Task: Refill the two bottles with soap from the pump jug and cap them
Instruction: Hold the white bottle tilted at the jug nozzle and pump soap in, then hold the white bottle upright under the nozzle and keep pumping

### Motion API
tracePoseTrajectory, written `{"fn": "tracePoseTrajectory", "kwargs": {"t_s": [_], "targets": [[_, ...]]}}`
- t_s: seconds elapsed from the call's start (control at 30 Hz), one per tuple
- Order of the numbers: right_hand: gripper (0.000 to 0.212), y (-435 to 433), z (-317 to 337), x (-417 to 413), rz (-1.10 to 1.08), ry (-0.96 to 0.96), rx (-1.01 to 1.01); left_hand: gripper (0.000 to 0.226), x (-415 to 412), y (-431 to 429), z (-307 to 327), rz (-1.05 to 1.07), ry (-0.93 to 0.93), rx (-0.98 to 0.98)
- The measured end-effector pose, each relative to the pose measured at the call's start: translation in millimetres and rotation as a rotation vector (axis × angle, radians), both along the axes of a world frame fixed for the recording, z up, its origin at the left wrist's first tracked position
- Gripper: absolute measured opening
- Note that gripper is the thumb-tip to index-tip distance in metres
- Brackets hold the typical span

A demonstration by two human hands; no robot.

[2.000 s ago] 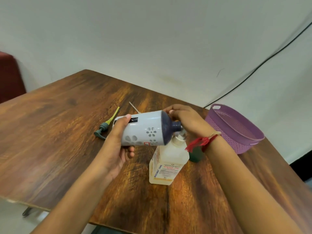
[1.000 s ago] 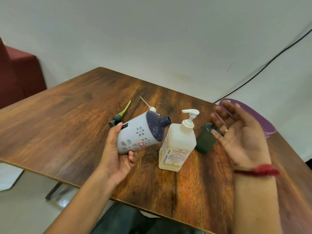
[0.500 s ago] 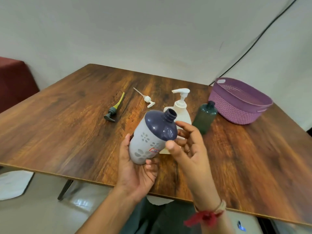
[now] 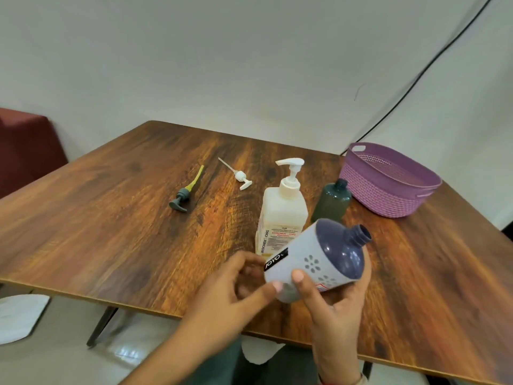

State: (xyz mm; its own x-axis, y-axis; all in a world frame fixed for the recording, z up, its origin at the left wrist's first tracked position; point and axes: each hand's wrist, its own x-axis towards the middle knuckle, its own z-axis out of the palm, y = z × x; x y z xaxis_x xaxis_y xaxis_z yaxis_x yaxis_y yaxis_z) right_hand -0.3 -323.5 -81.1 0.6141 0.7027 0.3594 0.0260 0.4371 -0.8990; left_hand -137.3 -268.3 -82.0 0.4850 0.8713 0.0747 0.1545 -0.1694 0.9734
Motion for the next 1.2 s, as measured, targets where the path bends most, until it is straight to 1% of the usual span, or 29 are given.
{"fn": "tracePoseTrajectory", "kwargs": {"t_s": [0.03,0.1,0.17,0.23,0.33,0.37,0.4,0.47,0.5,0.57,0.6,0.67,0.73,0.8,0.83,0.9,1.0,1.1,1.17,1.2], "targets": [[0.105,-2.4,-1.2,1.8,-0.011,-0.004,0.003,0.053,-6.2,5.6,2.8,0.015,0.03,0.084],[0.108,-6.7,-7.4,5.2,-0.048,-0.007,-0.008,0.048,-12.5,21.1,9.8,0.034,-0.002,0.18],[0.105,-10.6,-15.2,7.9,-0.093,0.005,-0.03,0.051,-9.1,43.7,16.4,0.063,-0.001,0.243],[0.096,-13.1,-22.2,10.8,-0.125,-0.001,-0.062,0.067,2.2,68.5,20.6,0.055,0.041,0.272],[0.094,-13.9,-26.0,14.2,-0.154,-0.036,-0.11,0.111,26.6,95.0,24.1,-0.014,0.114,0.266],[0.091,-13.1,-25.0,15.0,-0.157,-0.048,-0.121,0.118,34.8,100.6,24.4,-0.032,0.124,0.26],[0.085,-11.4,-23.7,16.4,-0.154,-0.065,-0.131,0.12,42.6,104.6,24.4,-0.045,0.121,0.255],[0.076,-8.2,-18.1,18.5,-0.148,-0.104,-0.15,0.116,53.7,110.6,21.0,-0.082,0.063,0.222],[0.074,-7.2,-14.8,19.3,-0.148,-0.127,-0.157,0.11,56.8,111.9,18.2,-0.114,0.026,0.196],[0.074,-7.2,-8.6,21.0,-0.158,-0.188,-0.157,0.088,60.3,110.5,12.0,-0.157,-0.026,0.2],[0.075,-7.8,-6.8,20.7,-0.173,-0.223,-0.161,0.077,61.3,108.6,9.4,-0.142,-0.04,0.229],[0.077,-8.6,-5.5,20.1,-0.204,-0.286,-0.164,0.069,65.0,106.0,5.5,-0.032,-0.066,0.299],[0.08,-8.9,-5.5,18.9,-0.211,-0.311,-0.156,0.071,69.5,102.8,5.7,0.166,-0.043,0.342],[0.084,-5.7,-6.0,17.9,-0.198,-0.308,-0.159,0.074,73.9,99.3,7.6,0.35,0.02,0.372],[0.086,-2.0,-6.6,16.9,-0.185,-0.293,-0.161,0.076,75.4,98.9,7.9,0.409,0.059,0.396],[0.088,3.7,-8.5,14.8,-0.171,-0.266,-0.156,0.079,77.6,95.4,7.2,0.459,0.114,0.434],[0.087,15.0,-12.5,11.4,-0.158,-0.207,-0.139,0.088,76.2,95.4,6.1,0.415,0.155,0.424],[0.084,23.9,-17.7,9.6,-0.149,-0.149,-0.1,0.096,64.0,96.0,13.6,0.264,0.235,0.368],[0.082,26.5,-20.3,10.0,-0.135,-0.1,-0.079,0.092,46.6,106.2,20.9,0.136,0.338,0.285],[0.081,27.3,-21.8,10.1,-0.124,-0.078,-0.074,0.085,34.9,115.1,23.7,0.065,0.359,0.246]]}}
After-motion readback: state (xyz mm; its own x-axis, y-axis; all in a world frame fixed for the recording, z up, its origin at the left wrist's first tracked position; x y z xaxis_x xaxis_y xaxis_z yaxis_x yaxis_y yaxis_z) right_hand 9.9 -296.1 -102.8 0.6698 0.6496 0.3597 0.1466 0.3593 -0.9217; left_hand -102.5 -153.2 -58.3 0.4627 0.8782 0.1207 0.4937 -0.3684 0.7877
